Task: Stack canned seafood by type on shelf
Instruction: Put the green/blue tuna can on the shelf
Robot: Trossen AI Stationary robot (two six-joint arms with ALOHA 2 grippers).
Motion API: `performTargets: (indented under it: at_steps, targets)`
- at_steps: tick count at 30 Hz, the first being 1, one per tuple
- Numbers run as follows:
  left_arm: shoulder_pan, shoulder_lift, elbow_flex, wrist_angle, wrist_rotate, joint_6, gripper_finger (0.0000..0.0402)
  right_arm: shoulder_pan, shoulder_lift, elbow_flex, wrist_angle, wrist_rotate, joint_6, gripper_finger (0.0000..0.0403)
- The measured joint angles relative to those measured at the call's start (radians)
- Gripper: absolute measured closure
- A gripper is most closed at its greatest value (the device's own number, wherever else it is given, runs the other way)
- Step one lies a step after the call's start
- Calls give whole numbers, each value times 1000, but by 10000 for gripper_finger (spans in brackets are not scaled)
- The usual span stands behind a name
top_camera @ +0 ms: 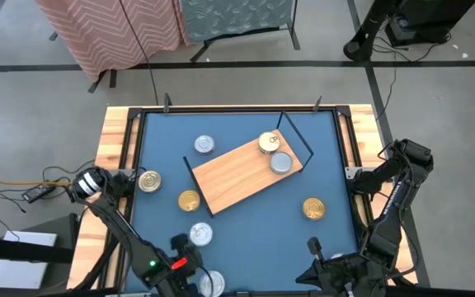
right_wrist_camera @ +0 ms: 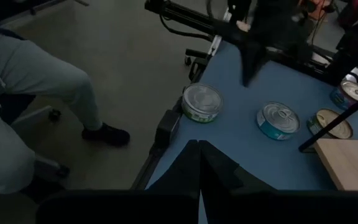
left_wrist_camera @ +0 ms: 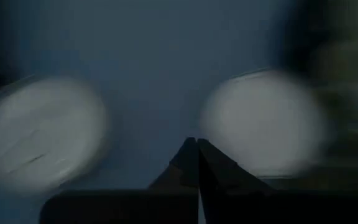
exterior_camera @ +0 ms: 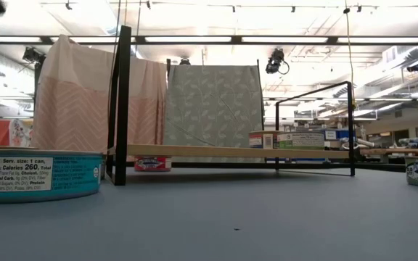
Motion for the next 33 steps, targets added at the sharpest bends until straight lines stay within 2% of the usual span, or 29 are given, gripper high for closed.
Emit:
performTargets:
  at_steps: [3,6,10,13,16,18,21,25,28,31,33]
  targets:
    - [1,-71,0,266,96,284,401,0,0,0,0,1,-4,392]
    - [14,-179,2,358,114,468,401,0,0,0,0,11,0,392]
    - [18,-353,2,170,-42,518,402,6,0,0,15,13,7,392]
    - [0,-466,2,4,-169,457,401,21,0,0,23,15,13,392]
    - [-16,-531,-21,-65,-249,416,401,40,0,0,23,38,26,392]
    - [-18,-568,-90,-34,-256,391,401,49,0,0,23,53,26,392]
    - [-17,-625,-271,134,-202,354,401,55,0,0,21,72,20,392]
    - [-8,-682,-587,505,-87,259,401,53,0,0,22,73,10,392]
    - [-7,-704,-787,748,-51,148,401,45,0,0,22,71,11,392]
    - [-6,-698,-911,872,-63,79,401,42,0,0,22,71,19,392]
    - [2,-685,-945,889,-82,46,401,42,0,0,23,72,21,392]
